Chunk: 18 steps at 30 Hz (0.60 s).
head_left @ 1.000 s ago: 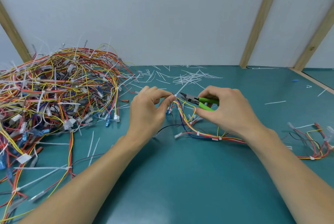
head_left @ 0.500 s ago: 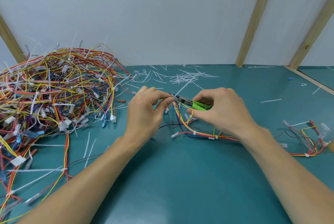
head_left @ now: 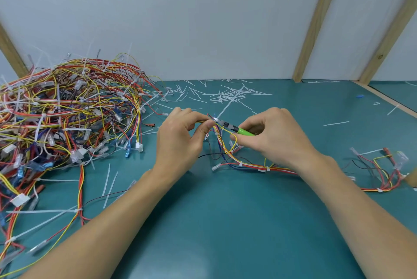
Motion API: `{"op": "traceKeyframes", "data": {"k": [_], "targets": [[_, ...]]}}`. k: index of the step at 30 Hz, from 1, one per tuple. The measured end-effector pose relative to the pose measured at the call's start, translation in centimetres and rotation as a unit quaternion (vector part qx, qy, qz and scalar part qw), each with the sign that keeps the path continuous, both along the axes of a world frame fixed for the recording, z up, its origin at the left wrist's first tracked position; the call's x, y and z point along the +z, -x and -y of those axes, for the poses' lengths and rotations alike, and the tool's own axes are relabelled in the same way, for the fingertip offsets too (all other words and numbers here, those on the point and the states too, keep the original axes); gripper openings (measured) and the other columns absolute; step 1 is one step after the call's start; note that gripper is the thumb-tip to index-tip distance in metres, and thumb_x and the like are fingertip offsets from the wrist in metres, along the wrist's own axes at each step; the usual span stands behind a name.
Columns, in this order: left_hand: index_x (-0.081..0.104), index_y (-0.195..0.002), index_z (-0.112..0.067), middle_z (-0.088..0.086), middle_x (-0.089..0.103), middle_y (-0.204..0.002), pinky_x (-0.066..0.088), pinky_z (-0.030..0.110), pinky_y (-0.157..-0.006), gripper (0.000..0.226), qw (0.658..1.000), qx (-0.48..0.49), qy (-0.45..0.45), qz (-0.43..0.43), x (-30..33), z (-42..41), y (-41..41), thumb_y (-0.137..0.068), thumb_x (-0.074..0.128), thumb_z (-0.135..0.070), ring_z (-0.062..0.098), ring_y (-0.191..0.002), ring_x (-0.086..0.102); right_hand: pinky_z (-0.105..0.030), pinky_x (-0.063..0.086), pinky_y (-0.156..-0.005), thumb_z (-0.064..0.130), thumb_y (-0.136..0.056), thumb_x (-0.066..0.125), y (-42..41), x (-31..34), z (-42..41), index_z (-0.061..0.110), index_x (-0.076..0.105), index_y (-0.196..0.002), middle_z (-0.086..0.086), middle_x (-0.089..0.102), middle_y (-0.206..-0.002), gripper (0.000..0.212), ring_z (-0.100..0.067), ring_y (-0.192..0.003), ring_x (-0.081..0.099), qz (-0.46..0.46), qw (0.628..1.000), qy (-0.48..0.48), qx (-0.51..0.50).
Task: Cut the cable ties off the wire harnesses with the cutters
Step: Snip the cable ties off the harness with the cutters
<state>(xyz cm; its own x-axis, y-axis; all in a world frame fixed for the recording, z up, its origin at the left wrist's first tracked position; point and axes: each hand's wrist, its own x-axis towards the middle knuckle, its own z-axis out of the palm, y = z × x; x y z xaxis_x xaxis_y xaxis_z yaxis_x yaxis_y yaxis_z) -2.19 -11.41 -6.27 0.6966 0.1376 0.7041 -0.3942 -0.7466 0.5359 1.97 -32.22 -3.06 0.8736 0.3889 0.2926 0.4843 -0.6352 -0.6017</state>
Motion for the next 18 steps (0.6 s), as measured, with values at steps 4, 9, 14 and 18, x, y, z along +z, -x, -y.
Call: {"op": "traceKeyframes", "data": {"k": [4, 9, 14, 18], "targets": [[0.076, -0.084, -0.017, -0.004, 0.061, -0.070, 0.038, 0.032, -0.064, 0.009, 1.000, 0.000, 0.000, -0.001, 0.08, 0.12, 0.15, -0.090, 0.074, -0.024, 0.018, -0.072, 0.045, -0.037, 0.056, -0.066, 0.037, -0.080, 0.078, 0.07, 0.13, -0.05, 0.029, 0.081, -0.075, 0.011, 0.073, -0.064, 0.010, -0.017, -0.065, 0.064, 0.003, 1.000, 0.007, -0.003], [0.076, -0.084, -0.018, -0.008, 0.061, -0.071, 0.036, 0.024, -0.065, 0.009, 1.000, 0.000, -0.001, 0.006, 0.12, 0.06, 0.15, -0.091, 0.073, -0.024, 0.016, -0.072, 0.044, -0.035, 0.055, -0.064, 0.036, -0.080, 0.077, 0.25, 0.23, -0.14, 0.030, 0.081, -0.075, 0.012, 0.073, -0.064, 0.009, -0.016, -0.064, 0.063, 0.010, 1.000, 0.008, -0.011], [0.076, -0.085, -0.018, -0.010, 0.060, -0.072, 0.033, 0.017, -0.066, 0.010, 1.000, -0.009, 0.003, 0.011, 0.07, -0.02, -0.01, -0.091, 0.072, -0.025, 0.015, -0.073, 0.043, -0.036, 0.057, -0.066, 0.036, -0.078, 0.077, 0.20, 0.25, -0.17, 0.031, 0.081, -0.074, 0.013, 0.073, -0.064, 0.008, -0.015, -0.066, 0.067, 0.010, 1.000, 0.011, -0.016], [0.076, -0.086, -0.017, -0.014, 0.059, -0.072, 0.036, 0.024, -0.065, 0.010, 1.000, -0.005, 0.010, 0.016, -0.02, -0.16, -0.18, -0.091, 0.072, -0.024, 0.018, -0.073, 0.045, -0.032, 0.054, -0.062, 0.040, -0.079, 0.078, -0.08, -0.05, -0.24, 0.030, 0.077, -0.070, 0.016, 0.069, -0.059, 0.013, -0.008, -0.059, 0.065, 0.023, 0.998, -0.039, -0.034]]}}
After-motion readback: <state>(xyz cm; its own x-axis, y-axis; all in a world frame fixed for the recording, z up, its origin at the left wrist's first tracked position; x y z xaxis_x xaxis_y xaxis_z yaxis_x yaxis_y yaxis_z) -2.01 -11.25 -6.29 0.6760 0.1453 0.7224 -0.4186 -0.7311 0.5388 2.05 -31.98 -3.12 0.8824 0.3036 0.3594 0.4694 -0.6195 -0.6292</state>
